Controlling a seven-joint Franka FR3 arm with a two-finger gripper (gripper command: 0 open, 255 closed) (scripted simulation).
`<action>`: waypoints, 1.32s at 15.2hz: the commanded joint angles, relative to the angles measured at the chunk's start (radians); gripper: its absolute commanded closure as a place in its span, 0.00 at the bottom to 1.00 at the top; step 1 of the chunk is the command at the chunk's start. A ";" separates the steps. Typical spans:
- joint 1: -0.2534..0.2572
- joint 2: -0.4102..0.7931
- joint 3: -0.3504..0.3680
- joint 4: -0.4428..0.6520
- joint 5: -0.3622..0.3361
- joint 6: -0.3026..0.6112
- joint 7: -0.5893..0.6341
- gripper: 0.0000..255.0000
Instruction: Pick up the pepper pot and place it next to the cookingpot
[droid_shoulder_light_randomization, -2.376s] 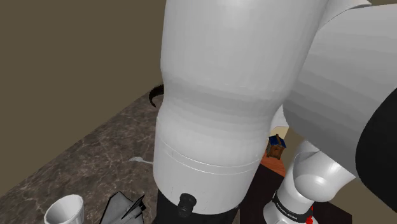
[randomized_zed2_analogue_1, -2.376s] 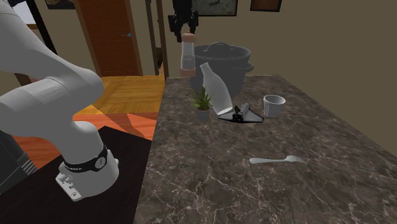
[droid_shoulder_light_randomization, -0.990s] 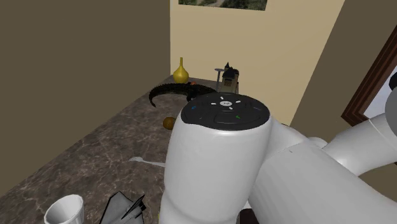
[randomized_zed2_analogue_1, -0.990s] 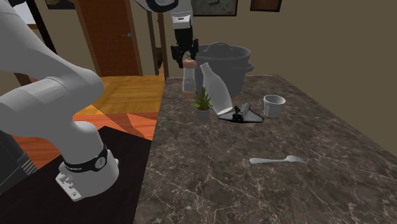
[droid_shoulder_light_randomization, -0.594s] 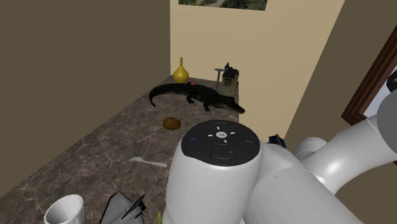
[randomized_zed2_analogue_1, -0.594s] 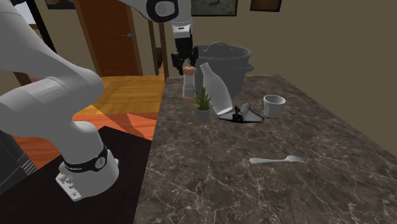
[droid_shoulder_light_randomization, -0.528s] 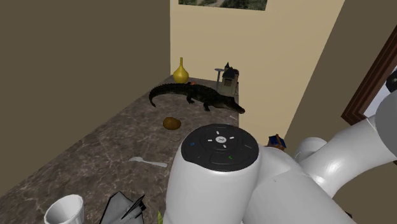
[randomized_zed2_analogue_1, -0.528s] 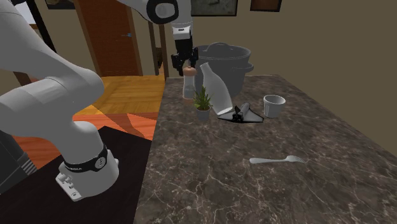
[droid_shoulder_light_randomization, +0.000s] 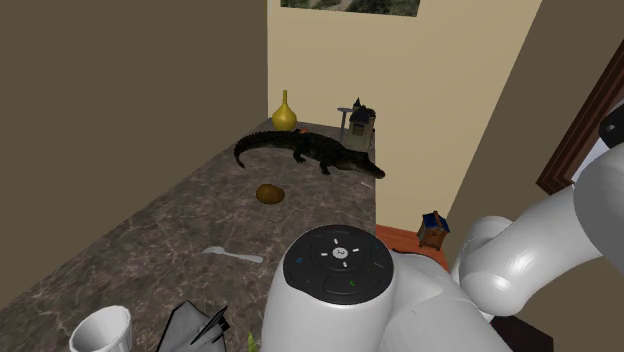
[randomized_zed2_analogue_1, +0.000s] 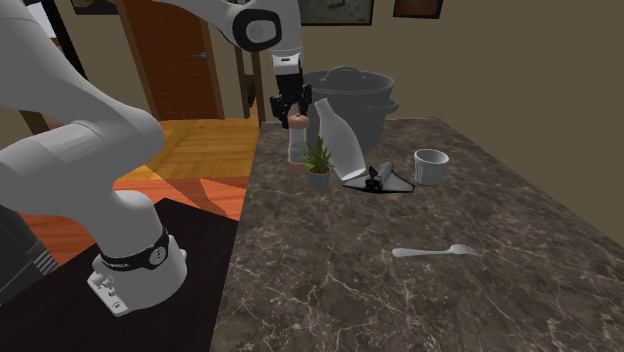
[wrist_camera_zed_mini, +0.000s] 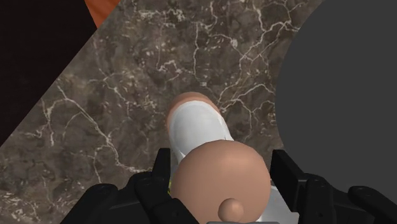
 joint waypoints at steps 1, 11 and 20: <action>0.000 0.000 0.001 -0.001 0.000 0.001 0.000 1.00; 0.020 -0.021 -0.034 0.014 0.001 -0.038 -0.004 0.00; 0.059 -0.070 -0.117 0.060 -0.004 -0.142 -0.008 0.00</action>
